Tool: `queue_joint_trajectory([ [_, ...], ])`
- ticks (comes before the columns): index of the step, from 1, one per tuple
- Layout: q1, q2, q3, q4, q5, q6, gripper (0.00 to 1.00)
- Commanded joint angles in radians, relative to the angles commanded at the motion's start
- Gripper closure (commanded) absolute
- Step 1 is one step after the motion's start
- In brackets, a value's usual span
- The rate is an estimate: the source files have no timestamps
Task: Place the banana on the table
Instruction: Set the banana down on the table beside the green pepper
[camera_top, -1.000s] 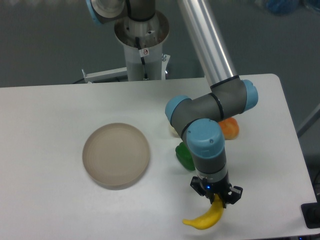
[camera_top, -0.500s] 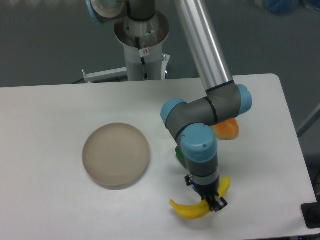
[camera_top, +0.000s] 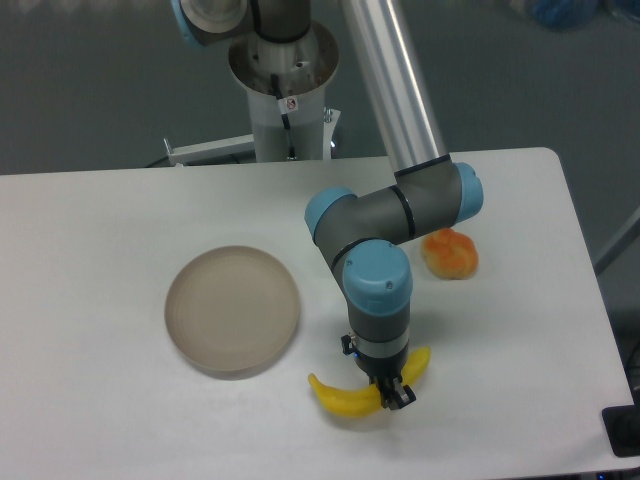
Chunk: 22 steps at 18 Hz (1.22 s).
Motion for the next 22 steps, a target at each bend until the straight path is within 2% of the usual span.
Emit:
queue_joint_trajectory([
  [15, -0.003, -0.023, -0.011, 0.003, 0.005, -0.069, 0.58],
  [18, -0.002, -0.020, -0.009, 0.003, 0.005, -0.069, 0.33],
  [19, -0.002, -0.017, -0.009, 0.003, 0.005, -0.069, 0.15],
  [20, -0.002, -0.015, -0.008, 0.003, 0.005, -0.069, 0.06],
  [21, 0.000, -0.011, -0.003, 0.003, 0.005, -0.072, 0.00],
  [22, 0.000, -0.008, 0.008, 0.003, 0.005, -0.086, 0.00],
])
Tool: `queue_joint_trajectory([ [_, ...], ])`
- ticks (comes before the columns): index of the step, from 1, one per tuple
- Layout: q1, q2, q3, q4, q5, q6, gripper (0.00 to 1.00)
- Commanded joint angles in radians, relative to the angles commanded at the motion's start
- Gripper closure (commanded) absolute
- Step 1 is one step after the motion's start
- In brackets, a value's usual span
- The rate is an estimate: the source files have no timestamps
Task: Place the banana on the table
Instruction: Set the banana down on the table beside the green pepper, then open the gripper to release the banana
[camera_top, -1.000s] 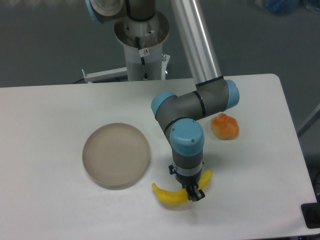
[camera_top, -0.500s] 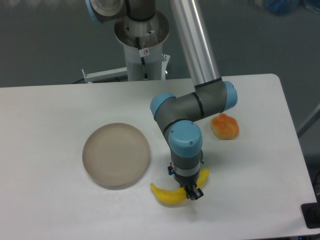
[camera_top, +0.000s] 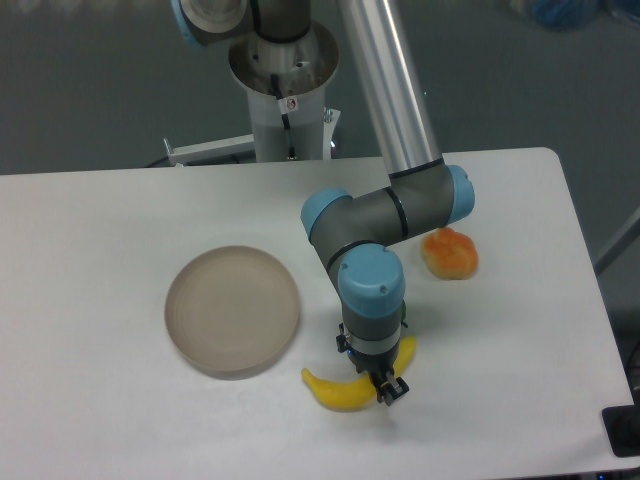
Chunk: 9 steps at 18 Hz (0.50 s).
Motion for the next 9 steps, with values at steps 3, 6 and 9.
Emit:
queue_joint_trajectory([
  [3, 0.000, 0.021, 0.031, -0.002, 0.000, -0.057, 0.00],
  [6, 0.002, 0.034, 0.060, -0.003, 0.014, -0.094, 0.00],
  [9, 0.008, 0.026, 0.116, -0.003, 0.014, -0.234, 0.00],
])
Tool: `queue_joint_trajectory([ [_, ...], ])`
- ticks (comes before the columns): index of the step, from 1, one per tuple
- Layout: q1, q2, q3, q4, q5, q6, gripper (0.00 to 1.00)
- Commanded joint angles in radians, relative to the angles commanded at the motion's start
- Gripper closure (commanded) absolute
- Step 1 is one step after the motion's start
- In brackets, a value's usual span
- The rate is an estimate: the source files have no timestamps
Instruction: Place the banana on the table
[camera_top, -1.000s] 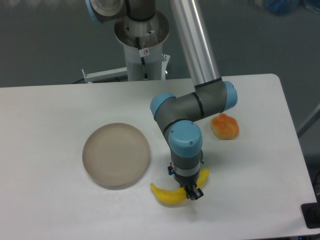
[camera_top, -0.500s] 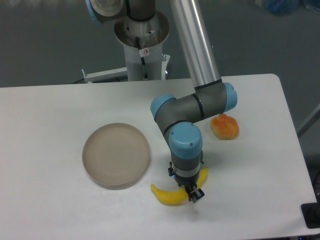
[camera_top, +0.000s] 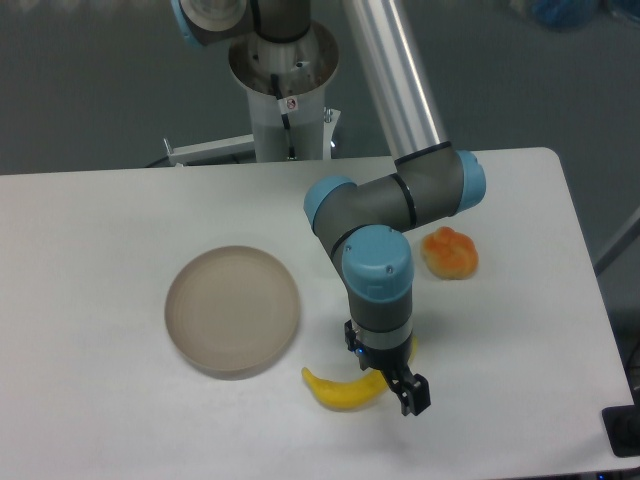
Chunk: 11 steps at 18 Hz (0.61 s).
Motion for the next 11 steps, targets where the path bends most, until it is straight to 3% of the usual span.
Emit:
queue_joint_trajectory([
  [5, 0.086, -0.020, 0.115, 0.009, -0.008, -0.021, 0.00],
  [11, 0.121, -0.045, 0.131, 0.046, 0.000, 0.062, 0.00],
])
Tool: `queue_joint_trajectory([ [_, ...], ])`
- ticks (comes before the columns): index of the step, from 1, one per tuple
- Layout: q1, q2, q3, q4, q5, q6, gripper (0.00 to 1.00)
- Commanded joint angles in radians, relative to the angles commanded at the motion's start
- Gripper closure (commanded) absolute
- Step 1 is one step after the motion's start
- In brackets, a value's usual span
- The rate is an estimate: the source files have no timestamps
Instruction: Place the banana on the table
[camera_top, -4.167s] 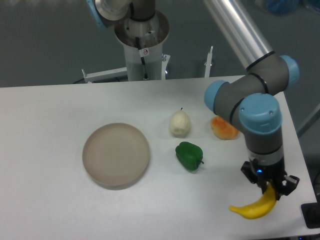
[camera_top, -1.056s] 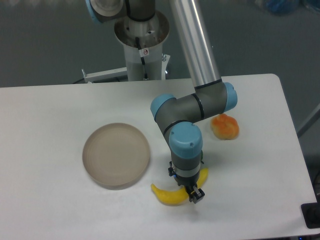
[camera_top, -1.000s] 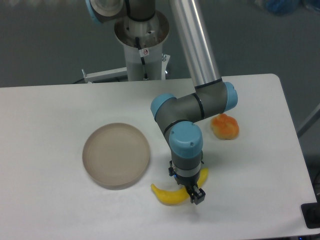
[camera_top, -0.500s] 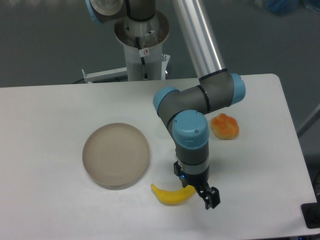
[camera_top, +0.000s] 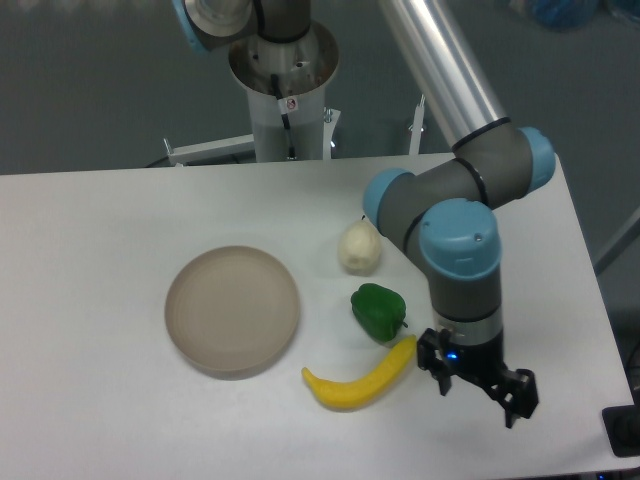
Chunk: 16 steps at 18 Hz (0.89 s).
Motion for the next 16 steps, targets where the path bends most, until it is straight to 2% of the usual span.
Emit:
queue_joint_trajectory([
  [2, 0.018, -0.002, -0.008, 0.000, 0.000, 0.080, 0.00],
  [5, 0.035, 0.009, -0.015, -0.006, 0.000, 0.098, 0.00],
  [9, 0.037, 0.035, -0.077, -0.002, 0.008, 0.097, 0.00],
  [11, 0.038, 0.066, -0.145, -0.002, 0.009, 0.097, 0.00],
  [16, 0.037, 0.089, -0.179, 0.000, 0.009, 0.097, 0.00],
])
